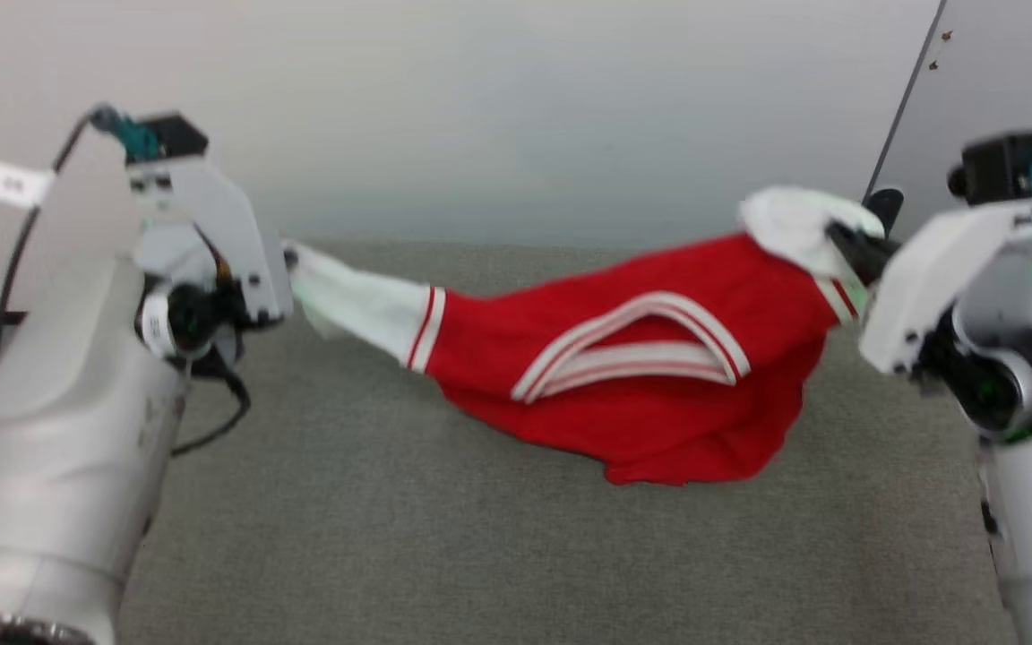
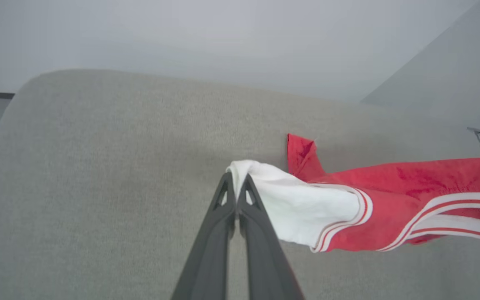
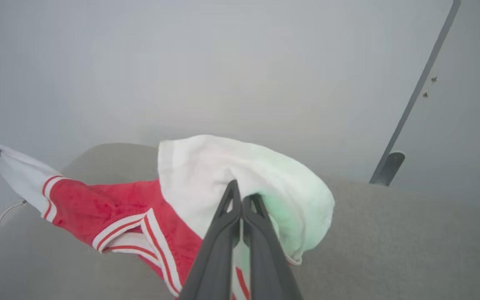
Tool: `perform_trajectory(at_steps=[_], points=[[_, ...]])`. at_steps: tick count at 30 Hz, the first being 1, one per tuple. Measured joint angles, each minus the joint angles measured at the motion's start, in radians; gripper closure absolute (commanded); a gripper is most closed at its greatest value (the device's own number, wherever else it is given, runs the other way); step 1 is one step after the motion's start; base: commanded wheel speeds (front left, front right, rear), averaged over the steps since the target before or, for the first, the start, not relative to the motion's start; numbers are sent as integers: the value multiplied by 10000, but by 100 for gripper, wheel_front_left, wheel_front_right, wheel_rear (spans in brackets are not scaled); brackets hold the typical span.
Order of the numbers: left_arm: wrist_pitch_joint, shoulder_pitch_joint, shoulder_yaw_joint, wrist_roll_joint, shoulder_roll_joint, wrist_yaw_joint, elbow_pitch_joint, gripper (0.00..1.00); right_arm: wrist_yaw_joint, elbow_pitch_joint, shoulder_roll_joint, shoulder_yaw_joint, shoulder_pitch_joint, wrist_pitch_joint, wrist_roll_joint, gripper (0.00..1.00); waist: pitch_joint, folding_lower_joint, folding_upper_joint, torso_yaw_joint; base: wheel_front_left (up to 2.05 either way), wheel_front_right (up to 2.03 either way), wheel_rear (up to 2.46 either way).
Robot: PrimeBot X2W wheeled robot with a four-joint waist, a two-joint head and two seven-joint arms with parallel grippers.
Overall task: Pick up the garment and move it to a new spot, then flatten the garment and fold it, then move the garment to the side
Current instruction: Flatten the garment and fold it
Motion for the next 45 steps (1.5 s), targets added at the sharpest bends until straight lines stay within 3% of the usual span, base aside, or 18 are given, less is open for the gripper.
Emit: perform_trajectory(at_steps=[6,13,20,30,40,45], points=[[-1049,-1390,-23,368,-176,-98,713,100,0,1599,25,667,-1852,-1360,2,100,54,0,0,-205,0,0,0],[-2899,-3022,56,928,-6,-98,1373,100,0,3465,-59,1501,-4154,-3910,-46,100,358,0,0,-402,0,0,0],[-4694,-4298,564,809,-157,-121,2115,100,2,5453,-35,2033,-5787,-6121,-75,100,534,0,-1,-508,0,0,0],[-5758,-5770,633,851,-226,-458,2959,100,2,7501,132,2777,-7663,-7369,-105,100,1141,0,0,-617,0,0,0],[-6939,-7918,439,1237,-151,-759,2901,100,2,8134,-88,3064,-9845,-8880,-541,100,2936,0,0,-667,0,0,0],[-7779,-8962,337,1444,-186,-857,2828,100,2,8101,-309,2686,-10812,-9204,-1137,100,4128,0,0,-636,0,0,0]])
